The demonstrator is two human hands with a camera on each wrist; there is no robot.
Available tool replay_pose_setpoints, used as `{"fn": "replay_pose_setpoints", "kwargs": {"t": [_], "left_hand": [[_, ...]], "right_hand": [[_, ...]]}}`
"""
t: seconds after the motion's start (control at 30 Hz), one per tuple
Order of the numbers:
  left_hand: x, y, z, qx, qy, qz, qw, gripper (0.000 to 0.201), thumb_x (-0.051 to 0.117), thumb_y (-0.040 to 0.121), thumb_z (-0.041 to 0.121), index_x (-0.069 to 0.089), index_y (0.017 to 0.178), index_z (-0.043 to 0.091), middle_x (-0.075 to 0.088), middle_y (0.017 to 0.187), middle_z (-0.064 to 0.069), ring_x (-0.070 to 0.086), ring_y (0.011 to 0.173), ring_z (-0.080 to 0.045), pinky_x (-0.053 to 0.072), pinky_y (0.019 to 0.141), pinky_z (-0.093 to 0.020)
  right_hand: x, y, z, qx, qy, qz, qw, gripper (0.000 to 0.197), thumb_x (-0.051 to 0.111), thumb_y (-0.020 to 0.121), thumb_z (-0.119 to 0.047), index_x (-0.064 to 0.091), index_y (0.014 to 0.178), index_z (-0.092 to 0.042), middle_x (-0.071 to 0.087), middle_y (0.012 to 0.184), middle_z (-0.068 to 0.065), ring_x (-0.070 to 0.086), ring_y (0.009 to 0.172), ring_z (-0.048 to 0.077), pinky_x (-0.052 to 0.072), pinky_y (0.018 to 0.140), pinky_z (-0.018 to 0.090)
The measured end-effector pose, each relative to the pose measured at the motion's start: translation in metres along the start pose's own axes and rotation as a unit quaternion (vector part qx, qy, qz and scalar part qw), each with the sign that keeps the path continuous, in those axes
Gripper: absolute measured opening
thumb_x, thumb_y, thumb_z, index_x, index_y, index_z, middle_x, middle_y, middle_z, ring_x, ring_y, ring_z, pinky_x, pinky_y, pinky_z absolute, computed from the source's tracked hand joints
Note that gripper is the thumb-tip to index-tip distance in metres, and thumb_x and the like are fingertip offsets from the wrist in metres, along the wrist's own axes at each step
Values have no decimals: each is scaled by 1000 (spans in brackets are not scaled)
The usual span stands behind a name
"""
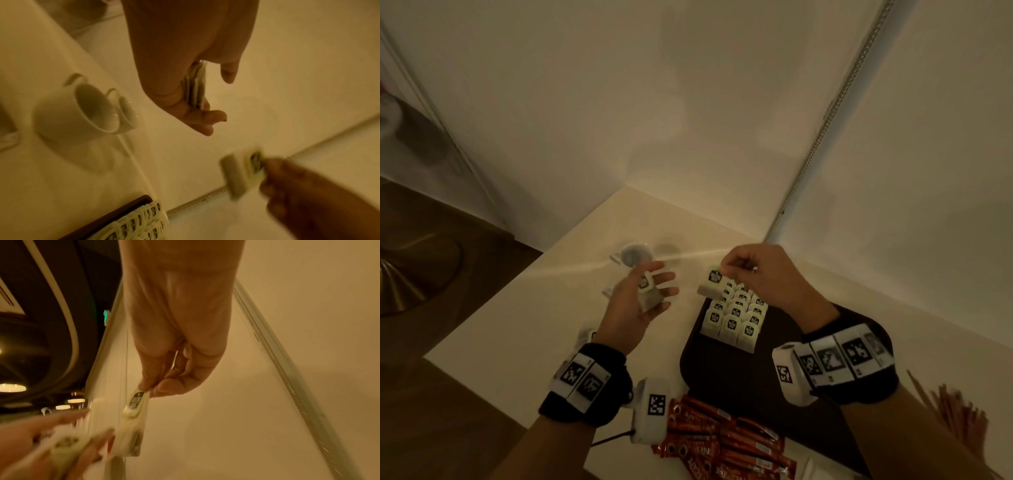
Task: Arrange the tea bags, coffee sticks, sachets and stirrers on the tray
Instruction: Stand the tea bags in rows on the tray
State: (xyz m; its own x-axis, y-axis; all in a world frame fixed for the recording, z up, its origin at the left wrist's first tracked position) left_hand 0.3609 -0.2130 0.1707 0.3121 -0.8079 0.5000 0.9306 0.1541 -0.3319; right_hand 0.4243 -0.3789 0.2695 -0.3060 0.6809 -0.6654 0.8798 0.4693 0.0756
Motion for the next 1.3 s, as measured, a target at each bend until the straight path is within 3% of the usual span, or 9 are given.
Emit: {"fn": "replay_pose_setpoints", "kwargs": {"t": [0.17, 0.3, 0.43, 0.6, 0.73, 0.87, 1.1, 1.23, 1.3], "left_hand": [[-24, 2, -5, -38, -103, 19, 994, 42, 37, 97, 46, 63, 104, 14, 72, 92, -7, 70, 73, -20, 55, 57, -23], [-27, 3, -6, -37, -107, 15, 993, 39, 37, 98, 43, 63, 99, 14, 73, 88, -5, 69, 72, -20, 56, 58, -22], [-31, 6, -7, -35, -101, 13, 994, 41, 35, 98, 43, 64, 98, 14, 73, 89, -6, 70, 74, -21, 56, 58, -24], [-30, 7, -9, -40, -97, 12, 994, 44, 33, 98, 45, 63, 98, 13, 73, 88, -6, 70, 75, -22, 57, 59, -26], [-28, 10, -10, -43, -93, 11, 995, 45, 32, 98, 46, 63, 100, 13, 73, 91, -7, 70, 75, -23, 57, 60, -26], [-25, 12, -14, -49, -90, 10, 995, 46, 31, 98, 46, 63, 101, 12, 73, 92, -9, 71, 75, -23, 57, 60, -26], [-20, 11, -19, -68, -84, 2, 994, 50, 30, 98, 49, 62, 103, 11, 72, 99, -12, 71, 79, -26, 58, 64, -29], [-6, 9, -25, -120, -57, -37, 990, 66, 26, 94, 62, 59, 116, 10, 69, 113, -16, 69, 93, -31, 59, 66, -33], [9, 6, -27, -139, -24, -65, 988, 73, 23, 92, 66, 60, 119, 9, 68, 113, -16, 68, 97, -32, 59, 66, -34]], "right_hand": [[70, -18, 87, 123, -44, -114, 985, 15, 63, 88, -12, 69, 100, -5, 68, 97, 7, 62, 86, 12, 51, 82, 25], [115, -34, 133, 201, -9, -173, 964, 11, 61, 90, -12, 65, 99, -8, 64, 92, 4, 60, 78, 10, 49, 65, 16], [124, -32, 162, 238, -1, -122, 964, 21, 62, 88, -10, 54, 73, -22, 64, 89, 8, 57, 67, 10, 51, 60, 19], [118, -26, 176, 261, 14, -43, 964, 4, 62, 88, -6, 61, 84, -8, 60, 86, 4, 58, 73, 14, 51, 61, 20], [119, -21, 179, 266, 5, -40, 963, 22, 63, 87, -7, 56, 71, -20, 61, 83, 1, 60, 80, 17, 56, 75, 33], [118, -17, 180, 254, -24, -32, 966, 2, 64, 87, -10, 66, 87, -11, 66, 99, 10, 63, 94, 22, 53, 86, 32], [107, -15, 174, 245, -50, -7, 968, 19, 67, 85, -20, 64, 96, -5, 66, 94, 6, 56, 84, 13, 45, 73, 22], [69, 6, 98, 103, 45, 94, 989, 13, 65, 87, -24, 64, 97, -15, 56, 88, -3, 53, 77, 9, 39, 69, 17], [58, 15, 42, 2, 84, 71, 994, 19, 67, 85, -25, 65, 103, -20, 53, 93, -4, 50, 80, 2, 38, 71, 10]]}}
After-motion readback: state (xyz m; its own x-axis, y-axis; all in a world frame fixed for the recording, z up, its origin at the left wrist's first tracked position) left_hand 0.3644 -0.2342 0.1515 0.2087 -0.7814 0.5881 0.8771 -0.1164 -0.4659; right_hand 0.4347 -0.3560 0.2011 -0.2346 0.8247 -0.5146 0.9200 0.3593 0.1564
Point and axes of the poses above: each hand's wrist, its own y-axis towards the middle knuckle, its own x-axis out of the palm, z = x × y, the point moved 10 cm from there along y, towards the middle knuckle
